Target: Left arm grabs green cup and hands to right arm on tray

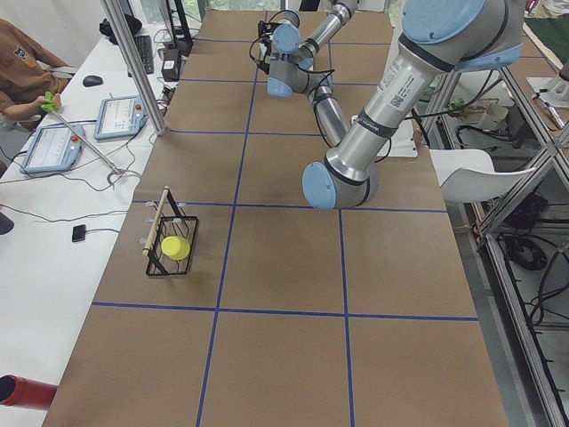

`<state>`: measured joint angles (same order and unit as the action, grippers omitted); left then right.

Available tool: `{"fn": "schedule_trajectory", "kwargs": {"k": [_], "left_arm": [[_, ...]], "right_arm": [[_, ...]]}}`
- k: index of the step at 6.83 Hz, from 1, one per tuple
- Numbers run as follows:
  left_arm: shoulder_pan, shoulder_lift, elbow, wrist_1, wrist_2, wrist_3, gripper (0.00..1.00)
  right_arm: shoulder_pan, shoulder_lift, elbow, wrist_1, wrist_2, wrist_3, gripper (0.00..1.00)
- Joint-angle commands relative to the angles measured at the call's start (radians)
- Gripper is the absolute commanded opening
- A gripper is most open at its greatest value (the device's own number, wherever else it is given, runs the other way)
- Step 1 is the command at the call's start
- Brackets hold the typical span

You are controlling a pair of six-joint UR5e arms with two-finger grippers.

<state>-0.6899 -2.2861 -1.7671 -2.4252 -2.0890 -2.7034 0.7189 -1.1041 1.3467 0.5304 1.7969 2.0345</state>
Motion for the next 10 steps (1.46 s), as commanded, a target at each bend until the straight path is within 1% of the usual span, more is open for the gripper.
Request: {"fn": "schedule_trajectory", "kwargs": {"k": [1,2,3,4,5,6,7,8,9,10], "left_arm": [[0.0,0.0,0.0,0.0,0.001,0.042,1.0],[-0.011,0.0,0.0,0.001,0.003,0.139,1.0],[-0.019,0.002,0.0,0.018,0.015,0.259,1.0],[-0.034,0.004,0.0,0.043,0.026,0.345,1.0],[-0.049,0.019,-0.002,0.06,0.027,0.453,1.0],[-0.08,0.045,-0.009,0.061,0.052,0.556,1.0],[-0.107,0.087,-0.026,0.061,0.063,0.671,1.0],[-0.141,0.137,-0.067,0.061,0.064,0.744,1.0],[-0.199,0.184,-0.083,0.063,0.063,0.849,1.0],[-0.244,0.223,-0.084,0.092,0.063,1.037,1.0]], "right_arm": [[0.08,-0.01,-0.05,-0.013,-0.001,0.001,0.0],[0.123,-0.01,-0.055,-0.097,0.024,-0.02,0.0],[0.152,-0.005,-0.051,-0.2,0.063,-0.098,0.0],[0.193,0.0,-0.04,-0.315,0.126,-0.181,0.0],[0.265,0.004,-0.025,-0.449,0.247,-0.282,0.0],[0.327,-0.002,0.003,-0.599,0.354,-0.398,0.0],[0.374,-0.006,0.023,-0.739,0.437,-0.51,0.0],[0.416,-0.022,0.053,-0.867,0.467,-0.587,0.0],[0.424,-0.052,0.092,-0.965,0.476,-0.646,0.0],[0.428,-0.083,0.141,-1.08,0.475,-0.715,0.0]]}}
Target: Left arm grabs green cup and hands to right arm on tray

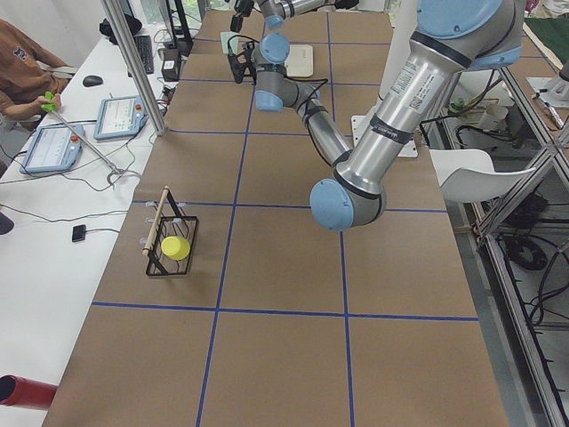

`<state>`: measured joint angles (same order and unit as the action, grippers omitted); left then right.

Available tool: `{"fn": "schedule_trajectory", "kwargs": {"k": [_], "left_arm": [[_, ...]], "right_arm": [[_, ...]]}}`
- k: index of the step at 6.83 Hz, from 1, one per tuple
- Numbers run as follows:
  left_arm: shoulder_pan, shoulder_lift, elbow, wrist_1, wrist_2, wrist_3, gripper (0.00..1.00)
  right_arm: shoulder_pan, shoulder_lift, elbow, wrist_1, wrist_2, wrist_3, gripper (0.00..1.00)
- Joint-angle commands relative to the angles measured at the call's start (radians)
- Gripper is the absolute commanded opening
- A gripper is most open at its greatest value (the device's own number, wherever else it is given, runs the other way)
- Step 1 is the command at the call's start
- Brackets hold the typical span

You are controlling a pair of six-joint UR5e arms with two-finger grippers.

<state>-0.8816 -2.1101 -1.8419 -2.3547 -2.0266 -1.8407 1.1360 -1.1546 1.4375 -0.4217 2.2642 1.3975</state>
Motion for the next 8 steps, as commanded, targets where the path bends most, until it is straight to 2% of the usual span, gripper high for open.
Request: {"fn": "schedule_trajectory", "kwargs": {"k": [1,3,5,6,7,8], "left_arm": [[-0.101,0.07,-0.013,0.099,0.003,0.346,1.0],[-0.186,0.158,-0.034,0.155,0.058,0.644,1.0],[-0.275,0.284,-0.053,0.178,0.059,0.893,1.0],[-0.308,0.365,-0.057,0.189,0.054,0.988,1.0],[-0.319,0.418,-0.08,0.237,0.048,1.052,1.0],[-0.35,0.442,-0.112,0.318,0.027,1.104,1.0]], "right_arm": [[0.016,-0.09,0.146,-0.29,-0.008,-0.178,0.0],[0.014,-0.175,0.358,-0.691,-0.086,-0.471,0.0],[0.025,-0.198,0.519,-1.112,-0.138,-0.747,0.0],[0.022,-0.235,0.55,-1.228,-0.158,-0.864,0.0],[0.021,-0.258,0.549,-1.294,-0.158,-0.967,0.0],[0.019,-0.282,0.544,-1.313,-0.16,-1.004,0.0]]}}
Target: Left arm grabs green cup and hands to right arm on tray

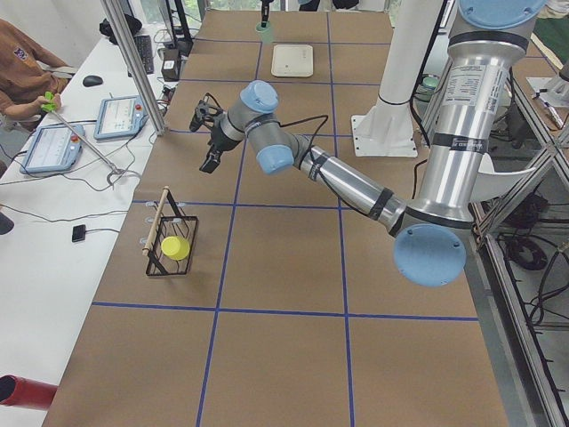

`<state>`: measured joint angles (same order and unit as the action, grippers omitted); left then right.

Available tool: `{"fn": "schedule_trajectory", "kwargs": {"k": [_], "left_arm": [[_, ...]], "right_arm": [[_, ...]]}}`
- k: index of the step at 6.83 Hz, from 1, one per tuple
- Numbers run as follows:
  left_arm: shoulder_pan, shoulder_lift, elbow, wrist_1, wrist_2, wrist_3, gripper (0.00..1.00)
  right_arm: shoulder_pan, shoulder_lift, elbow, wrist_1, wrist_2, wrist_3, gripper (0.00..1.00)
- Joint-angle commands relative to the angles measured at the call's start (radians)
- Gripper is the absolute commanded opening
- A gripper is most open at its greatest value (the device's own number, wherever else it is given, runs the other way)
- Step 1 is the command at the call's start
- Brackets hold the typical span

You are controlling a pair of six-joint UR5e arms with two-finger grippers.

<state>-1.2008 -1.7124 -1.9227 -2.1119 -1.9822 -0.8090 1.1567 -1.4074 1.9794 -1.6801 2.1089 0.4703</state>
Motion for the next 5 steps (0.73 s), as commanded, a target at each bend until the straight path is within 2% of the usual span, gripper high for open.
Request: {"fn": "schedule_trajectory", "kwargs": {"k": [1,2,3,4,5], "left_arm": [[-0.09,0.08,-0.044,0.134,-0.085,0.205,1.0],[-0.133,0.127,-0.042,0.138,-0.128,0.332,1.0],[-0.141,0.163,-0.042,0.136,-0.138,0.374,1.0],[-0.141,0.177,-0.041,0.135,-0.136,0.375,1.0],[-0.141,0.18,-0.035,0.135,-0.129,0.375,1.0]], "right_arm": [[-0.005,-0.069,0.004,-0.046,-0.012,-0.068,0.0],[-0.006,-0.123,0.006,0.018,-0.018,-0.062,0.0],[-0.006,-0.186,-0.005,0.157,-0.02,-0.027,0.0],[-0.017,-0.249,-0.007,0.31,-0.018,0.075,0.0],[-0.038,-0.348,-0.037,0.538,-0.038,0.118,0.0]]}}
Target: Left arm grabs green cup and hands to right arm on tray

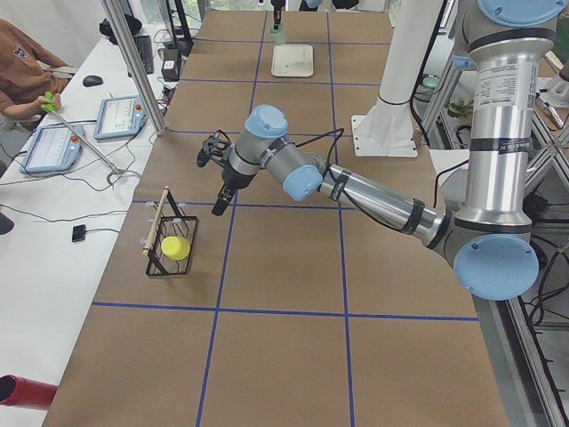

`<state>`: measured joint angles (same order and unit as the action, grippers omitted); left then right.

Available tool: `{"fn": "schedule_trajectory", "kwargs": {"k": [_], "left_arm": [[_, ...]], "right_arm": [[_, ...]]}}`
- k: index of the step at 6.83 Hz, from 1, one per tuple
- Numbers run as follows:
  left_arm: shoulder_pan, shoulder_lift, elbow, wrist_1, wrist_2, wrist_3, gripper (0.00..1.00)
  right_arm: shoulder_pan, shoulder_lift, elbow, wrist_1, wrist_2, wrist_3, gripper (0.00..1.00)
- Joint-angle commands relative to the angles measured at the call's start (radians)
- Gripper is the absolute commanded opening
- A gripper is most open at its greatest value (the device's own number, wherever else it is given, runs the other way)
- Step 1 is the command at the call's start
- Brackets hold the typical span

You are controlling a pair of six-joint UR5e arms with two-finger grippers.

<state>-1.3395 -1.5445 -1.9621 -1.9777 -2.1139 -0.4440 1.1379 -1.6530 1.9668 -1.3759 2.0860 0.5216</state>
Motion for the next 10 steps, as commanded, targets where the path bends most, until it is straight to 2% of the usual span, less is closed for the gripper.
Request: {"fn": "schedule_trajectory", "kwargs": {"k": [1,2,5,6,8,9,10], "left_arm": [[-0.001,0.047,0.011,0.019,-0.001,0.011,1.0],[-0.001,0.055,0.009,0.058,-0.003,0.011,1.0],[0.002,0.055,0.009,0.06,-0.003,0.011,1.0],[0.003,0.055,0.011,0.06,-0.003,0.011,1.0],[0.006,0.049,0.02,0.06,-0.001,0.011,1.0],[0.006,0.049,0.02,0.06,-0.001,0.011,1.0],[0.006,0.049,0.02,0.06,-0.001,0.011,1.0]], "right_arm": [[-0.026,-0.137,-0.105,0.423,-0.021,0.104,0.0],[-0.053,-0.139,-0.127,0.466,-0.023,0.148,0.0],[-0.121,-0.159,-0.138,0.538,-0.026,0.205,0.0],[-0.15,-0.159,-0.14,0.538,-0.07,0.207,0.0],[-0.173,-0.154,-0.18,0.558,-0.083,0.206,0.0],[-0.175,-0.154,-0.221,0.605,-0.083,0.204,0.0],[-0.173,-0.154,-0.264,0.671,-0.075,0.204,0.09]]}}
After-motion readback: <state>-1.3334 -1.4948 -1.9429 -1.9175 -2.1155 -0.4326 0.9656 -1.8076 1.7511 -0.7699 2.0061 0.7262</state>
